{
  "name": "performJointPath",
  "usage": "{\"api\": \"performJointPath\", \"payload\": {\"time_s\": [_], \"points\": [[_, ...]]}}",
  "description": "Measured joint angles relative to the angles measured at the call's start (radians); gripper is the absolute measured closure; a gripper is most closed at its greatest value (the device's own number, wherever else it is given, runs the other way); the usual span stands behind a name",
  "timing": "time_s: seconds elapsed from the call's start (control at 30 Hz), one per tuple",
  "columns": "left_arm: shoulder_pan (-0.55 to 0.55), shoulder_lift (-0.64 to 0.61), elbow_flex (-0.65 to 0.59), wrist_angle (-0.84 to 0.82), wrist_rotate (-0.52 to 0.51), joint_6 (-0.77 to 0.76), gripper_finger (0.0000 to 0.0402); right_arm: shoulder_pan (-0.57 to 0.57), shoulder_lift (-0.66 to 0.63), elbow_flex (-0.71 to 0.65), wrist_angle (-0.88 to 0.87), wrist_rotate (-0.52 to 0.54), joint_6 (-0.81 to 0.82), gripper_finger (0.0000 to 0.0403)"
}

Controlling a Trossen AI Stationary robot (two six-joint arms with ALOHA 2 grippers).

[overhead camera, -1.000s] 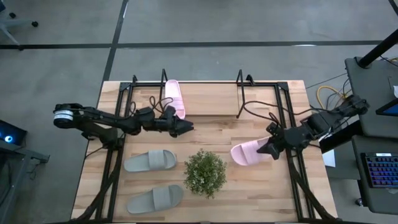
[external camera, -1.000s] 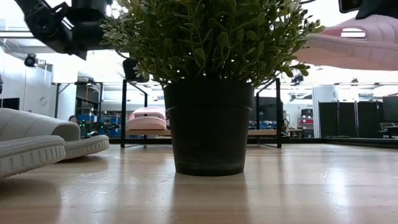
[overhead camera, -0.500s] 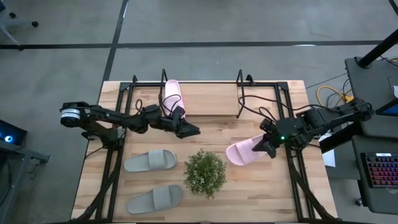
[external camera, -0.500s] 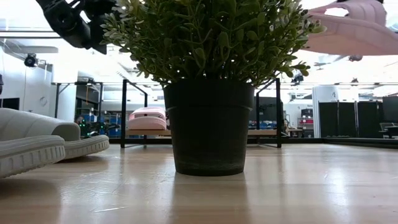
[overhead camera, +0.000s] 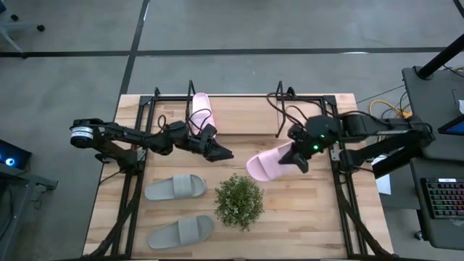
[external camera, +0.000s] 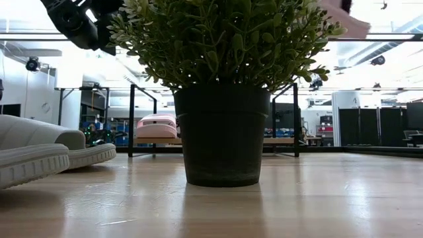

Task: Pick and place slides into the shelf
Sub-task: Put the pink slide on the shelf

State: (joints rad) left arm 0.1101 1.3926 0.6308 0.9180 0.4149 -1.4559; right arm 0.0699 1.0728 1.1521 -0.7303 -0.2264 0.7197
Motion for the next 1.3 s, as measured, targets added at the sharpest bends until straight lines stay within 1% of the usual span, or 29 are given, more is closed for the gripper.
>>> {"api": "performJointPath", "payload": {"time_s": [0.17, 0.27, 0.4, 0.63, 0.83, 1.1, 1.3], "points": [[0.000, -0.001, 0.000, 0.001, 0.011, 0.000, 0.0136, -0.027, 0.099, 0.061, 0.002, -0.065, -0.053, 0.0394], [0.000, -0.001, 0.000, 0.001, 0.051, 0.001, 0.0136, -0.033, 0.144, 0.084, 0.004, -0.101, -0.072, 0.0394], [-0.001, -0.001, 0.000, 0.001, 0.091, 0.004, 0.0136, -0.035, 0.190, 0.120, 0.003, -0.115, -0.089, 0.0394], [-0.001, -0.001, 0.000, -0.002, 0.136, 0.023, 0.0136, -0.058, 0.237, 0.186, 0.005, -0.126, -0.115, 0.0394], [-0.001, -0.002, -0.001, -0.012, 0.141, 0.024, 0.0136, -0.088, 0.272, 0.231, 0.011, -0.141, -0.141, 0.0394], [-0.002, -0.002, 0.004, -0.017, 0.161, 0.024, 0.0136, -0.097, 0.314, 0.245, 0.011, -0.159, -0.160, 0.0394], [-0.002, -0.002, 0.005, -0.020, 0.171, 0.023, 0.0136, -0.116, 0.322, 0.249, 0.020, -0.172, -0.164, 0.0394]]}}
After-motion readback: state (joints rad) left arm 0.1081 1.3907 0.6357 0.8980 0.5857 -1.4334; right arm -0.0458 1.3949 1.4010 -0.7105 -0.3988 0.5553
